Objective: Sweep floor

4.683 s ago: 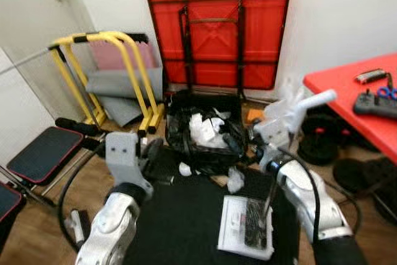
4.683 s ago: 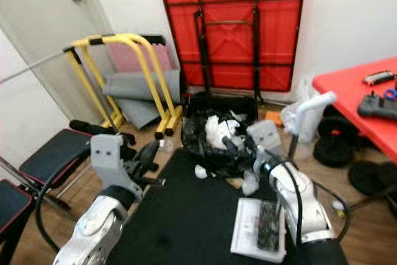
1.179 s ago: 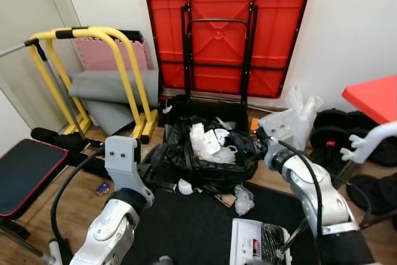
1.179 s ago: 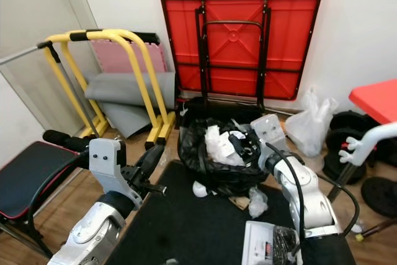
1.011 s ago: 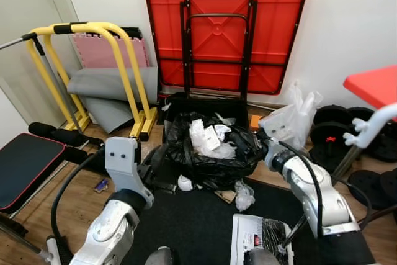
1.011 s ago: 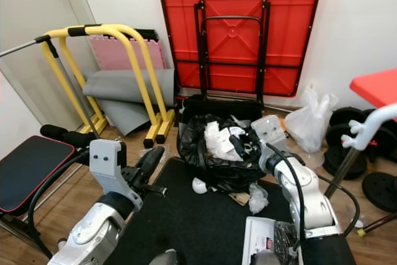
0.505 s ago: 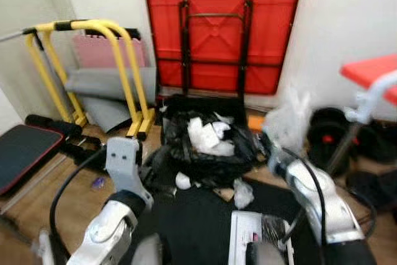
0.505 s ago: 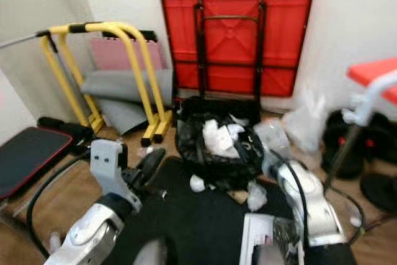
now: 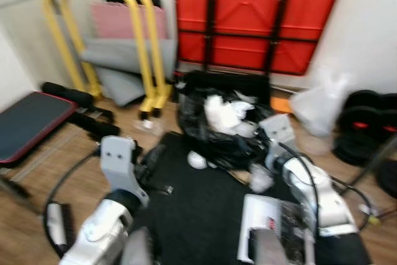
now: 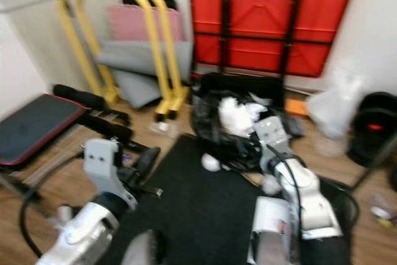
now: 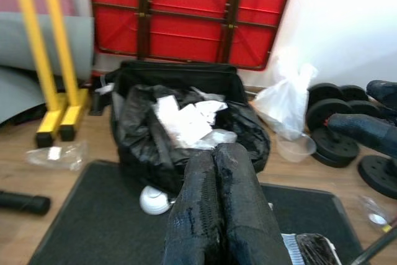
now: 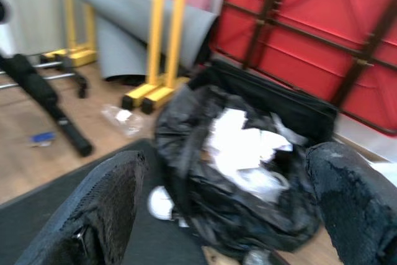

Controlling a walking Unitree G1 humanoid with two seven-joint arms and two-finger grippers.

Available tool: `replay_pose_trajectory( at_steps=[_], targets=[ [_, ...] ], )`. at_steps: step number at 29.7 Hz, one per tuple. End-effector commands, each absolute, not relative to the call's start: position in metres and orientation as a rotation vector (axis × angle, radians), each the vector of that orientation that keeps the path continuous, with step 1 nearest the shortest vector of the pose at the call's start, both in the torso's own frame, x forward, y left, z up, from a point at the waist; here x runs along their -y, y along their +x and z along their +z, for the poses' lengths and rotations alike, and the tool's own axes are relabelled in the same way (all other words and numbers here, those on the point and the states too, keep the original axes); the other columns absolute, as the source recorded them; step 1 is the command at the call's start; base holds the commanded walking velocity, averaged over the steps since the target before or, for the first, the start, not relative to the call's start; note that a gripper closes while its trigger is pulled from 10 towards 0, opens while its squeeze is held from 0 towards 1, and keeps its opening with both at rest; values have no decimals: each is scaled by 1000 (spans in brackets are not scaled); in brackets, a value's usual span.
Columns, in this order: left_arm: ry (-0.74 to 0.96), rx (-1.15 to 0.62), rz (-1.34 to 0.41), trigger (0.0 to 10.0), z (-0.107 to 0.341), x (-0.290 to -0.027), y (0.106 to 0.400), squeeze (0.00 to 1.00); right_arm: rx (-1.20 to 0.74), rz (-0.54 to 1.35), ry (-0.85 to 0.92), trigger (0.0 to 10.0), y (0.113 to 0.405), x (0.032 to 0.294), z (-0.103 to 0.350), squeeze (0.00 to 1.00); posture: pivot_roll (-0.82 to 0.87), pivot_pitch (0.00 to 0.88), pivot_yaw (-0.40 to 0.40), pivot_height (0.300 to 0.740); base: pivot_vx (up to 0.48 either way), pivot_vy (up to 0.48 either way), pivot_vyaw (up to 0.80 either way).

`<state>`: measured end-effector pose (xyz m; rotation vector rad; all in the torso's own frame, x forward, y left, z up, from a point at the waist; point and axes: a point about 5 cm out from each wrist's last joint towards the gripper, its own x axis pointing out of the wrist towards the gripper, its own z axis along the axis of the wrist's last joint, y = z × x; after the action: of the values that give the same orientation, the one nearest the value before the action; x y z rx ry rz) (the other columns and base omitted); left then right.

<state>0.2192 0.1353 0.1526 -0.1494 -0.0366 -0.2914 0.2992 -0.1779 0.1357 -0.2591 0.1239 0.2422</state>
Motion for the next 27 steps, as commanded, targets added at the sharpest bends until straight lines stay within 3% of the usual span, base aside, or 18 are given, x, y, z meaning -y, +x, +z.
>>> replay_pose_trajectory(
  at_steps=[1,13,23,27],
  targets=[
    [-149,47,-415,10000,154,-129,216,0,-132,204,-269,10000,300,185,136,0,-115,0,24,525,0,0,0],
    [-149,47,-419,10000,155,-129,215,0,-151,87,-290,10000,287,208,138,0,-118,0,25,490,0,0,0],
    [-151,49,-424,10000,155,-129,214,0,-220,-16,-288,10000,257,229,130,0,-141,1,27,465,0,0,0],
    [-154,49,-429,10000,155,-129,213,0,-309,-181,-302,10000,240,259,116,0,-150,2,29,450,0,0,0]
  ],
)
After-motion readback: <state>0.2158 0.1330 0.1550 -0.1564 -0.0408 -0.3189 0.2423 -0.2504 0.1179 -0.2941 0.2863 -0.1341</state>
